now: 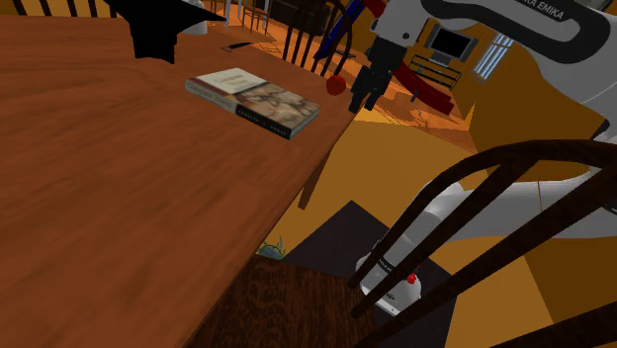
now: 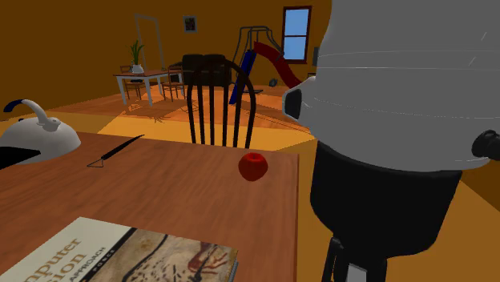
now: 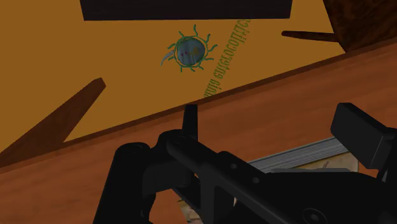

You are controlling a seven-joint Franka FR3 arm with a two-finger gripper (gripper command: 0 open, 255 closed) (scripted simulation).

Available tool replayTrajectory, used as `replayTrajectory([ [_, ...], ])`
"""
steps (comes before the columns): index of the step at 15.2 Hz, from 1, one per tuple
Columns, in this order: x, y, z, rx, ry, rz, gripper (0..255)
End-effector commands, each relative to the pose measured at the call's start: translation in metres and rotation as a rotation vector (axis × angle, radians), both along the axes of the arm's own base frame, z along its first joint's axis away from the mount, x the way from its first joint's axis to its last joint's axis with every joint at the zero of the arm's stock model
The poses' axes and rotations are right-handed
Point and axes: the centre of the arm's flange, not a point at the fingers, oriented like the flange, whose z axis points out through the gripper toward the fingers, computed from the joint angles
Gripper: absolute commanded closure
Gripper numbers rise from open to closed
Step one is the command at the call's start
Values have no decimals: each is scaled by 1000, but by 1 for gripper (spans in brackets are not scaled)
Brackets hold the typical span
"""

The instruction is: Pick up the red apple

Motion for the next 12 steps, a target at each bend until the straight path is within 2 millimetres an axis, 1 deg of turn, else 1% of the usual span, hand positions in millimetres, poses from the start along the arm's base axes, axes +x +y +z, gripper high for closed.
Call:
replayTrajectory([
  [1, 0, 0, 0, 0, 0, 0, 0],
  [12, 93, -93, -14, -78, -38, -4, 0],
])
